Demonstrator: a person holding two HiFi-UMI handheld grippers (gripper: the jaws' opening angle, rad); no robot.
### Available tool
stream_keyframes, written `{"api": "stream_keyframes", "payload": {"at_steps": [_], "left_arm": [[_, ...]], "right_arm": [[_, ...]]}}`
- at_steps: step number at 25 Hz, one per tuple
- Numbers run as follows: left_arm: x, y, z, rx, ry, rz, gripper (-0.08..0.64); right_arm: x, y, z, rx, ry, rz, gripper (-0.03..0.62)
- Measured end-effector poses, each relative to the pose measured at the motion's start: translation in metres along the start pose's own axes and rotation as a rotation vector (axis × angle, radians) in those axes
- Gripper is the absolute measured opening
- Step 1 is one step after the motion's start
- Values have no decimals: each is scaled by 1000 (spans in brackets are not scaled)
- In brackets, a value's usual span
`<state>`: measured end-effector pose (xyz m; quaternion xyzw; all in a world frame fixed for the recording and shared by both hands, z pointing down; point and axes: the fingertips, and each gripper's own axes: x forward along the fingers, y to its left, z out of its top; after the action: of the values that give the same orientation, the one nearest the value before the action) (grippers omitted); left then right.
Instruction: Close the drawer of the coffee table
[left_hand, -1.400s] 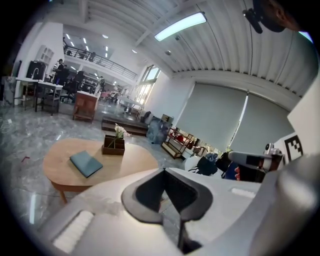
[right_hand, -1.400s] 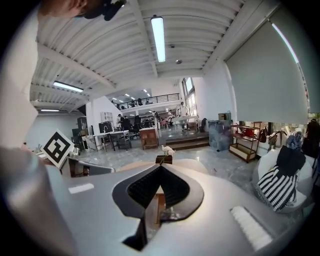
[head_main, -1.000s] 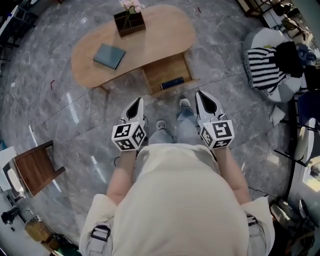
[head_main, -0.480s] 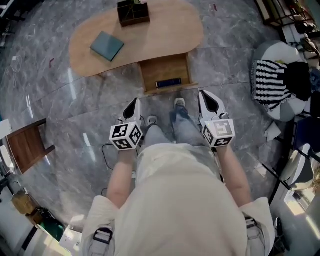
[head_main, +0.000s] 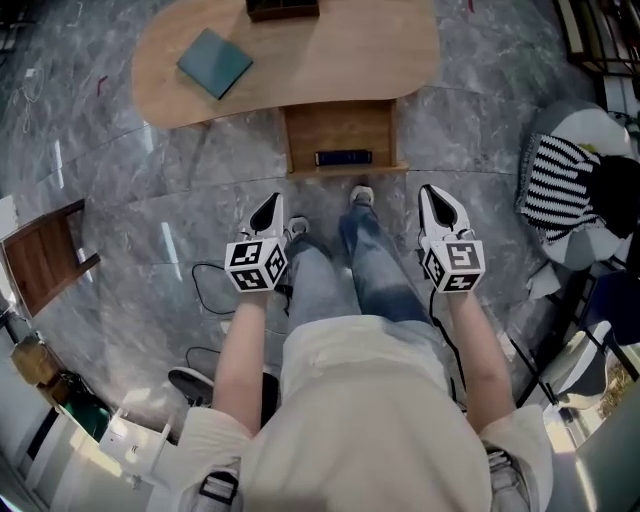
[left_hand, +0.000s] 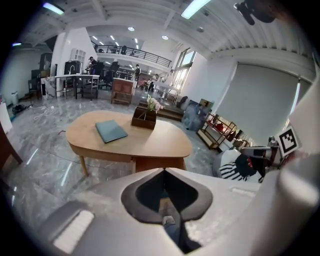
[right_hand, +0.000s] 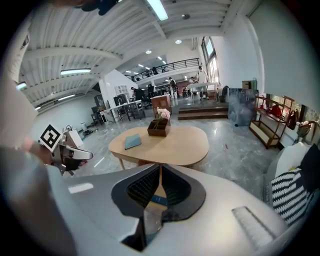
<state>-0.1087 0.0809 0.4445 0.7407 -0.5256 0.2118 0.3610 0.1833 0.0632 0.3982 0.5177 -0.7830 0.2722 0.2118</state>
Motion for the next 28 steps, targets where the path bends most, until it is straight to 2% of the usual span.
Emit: {"api": "stream_keyframes", "payload": {"at_steps": [5,13,21,28], "left_arm": [[41,27,-39,-20,83,12,24],[106,64,-109,-45,207,28,155],[149,97,-179,10,346,93,228],[188,118,-212,100,424,108,280]], "right_arm": [[47,-21,-47,-14,104,8,36],[110,-58,-133,-44,260,6,121],[153,-77,-215,-130,420,33,151],[183,-93,-271,-202,516,29,179]]}}
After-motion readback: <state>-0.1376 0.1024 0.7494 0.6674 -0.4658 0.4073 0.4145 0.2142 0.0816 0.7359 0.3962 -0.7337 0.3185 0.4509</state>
